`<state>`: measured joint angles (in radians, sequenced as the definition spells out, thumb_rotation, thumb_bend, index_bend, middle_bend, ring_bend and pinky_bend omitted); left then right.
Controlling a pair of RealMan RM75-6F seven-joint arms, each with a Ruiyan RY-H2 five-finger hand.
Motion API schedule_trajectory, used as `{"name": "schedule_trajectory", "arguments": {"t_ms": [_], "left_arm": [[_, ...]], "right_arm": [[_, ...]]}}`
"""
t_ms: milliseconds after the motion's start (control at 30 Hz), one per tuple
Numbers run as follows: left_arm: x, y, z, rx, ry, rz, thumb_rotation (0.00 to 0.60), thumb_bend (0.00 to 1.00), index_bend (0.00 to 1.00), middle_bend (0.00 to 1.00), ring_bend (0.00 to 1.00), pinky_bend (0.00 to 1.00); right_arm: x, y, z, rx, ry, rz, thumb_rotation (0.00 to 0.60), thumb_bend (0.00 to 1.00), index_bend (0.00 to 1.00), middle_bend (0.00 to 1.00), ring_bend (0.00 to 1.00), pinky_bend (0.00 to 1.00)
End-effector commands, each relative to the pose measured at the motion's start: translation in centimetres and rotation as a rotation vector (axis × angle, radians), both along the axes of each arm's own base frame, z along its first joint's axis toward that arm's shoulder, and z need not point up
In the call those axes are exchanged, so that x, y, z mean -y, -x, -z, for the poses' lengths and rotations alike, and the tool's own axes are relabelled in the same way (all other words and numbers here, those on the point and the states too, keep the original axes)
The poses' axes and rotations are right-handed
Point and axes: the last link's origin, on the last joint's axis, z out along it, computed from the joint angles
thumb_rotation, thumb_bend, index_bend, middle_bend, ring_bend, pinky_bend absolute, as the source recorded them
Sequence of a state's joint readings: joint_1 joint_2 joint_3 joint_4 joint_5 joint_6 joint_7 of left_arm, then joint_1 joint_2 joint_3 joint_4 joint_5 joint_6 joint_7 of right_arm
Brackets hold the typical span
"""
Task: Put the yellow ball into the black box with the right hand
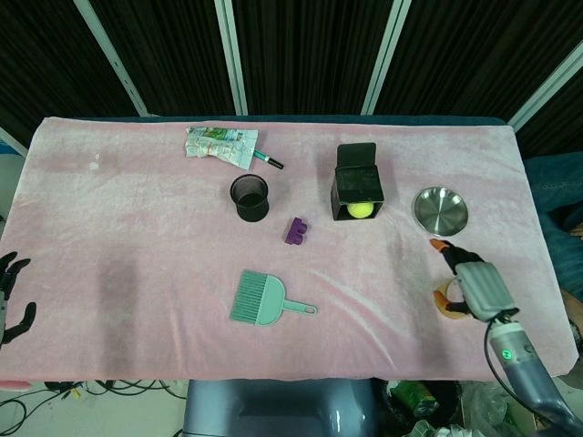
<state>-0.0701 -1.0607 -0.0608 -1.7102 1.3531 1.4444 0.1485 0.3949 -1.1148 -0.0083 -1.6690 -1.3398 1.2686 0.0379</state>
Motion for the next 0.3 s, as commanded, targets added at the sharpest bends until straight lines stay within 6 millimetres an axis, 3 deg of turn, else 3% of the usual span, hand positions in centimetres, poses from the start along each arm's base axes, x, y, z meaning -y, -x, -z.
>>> {"name": "schedule_trajectory", "arguments": {"t_ms": [33, 300], "left_arm": [[0.0, -0.1, 0.0, 0.001, -0.001, 0.007, 0.600, 0.43, 0.16, 0.07, 0.04, 0.00], [0.3, -0.5, 0.1, 0.003, -0.004, 0.044, 0.600, 0.43, 0.16, 0.07, 0.04, 0.00]], "right_arm": [[-5.5, 3.1, -2.0, -0.090, 0.147, 0.028, 0.600, 0.23, 0.10, 0.09, 0.17, 0.23], [-7.3, 5.1, -1.1, -0.167, 0.225, -0.003, 0.600, 0.22, 0.09, 0.08, 0.16, 0.22]]}}
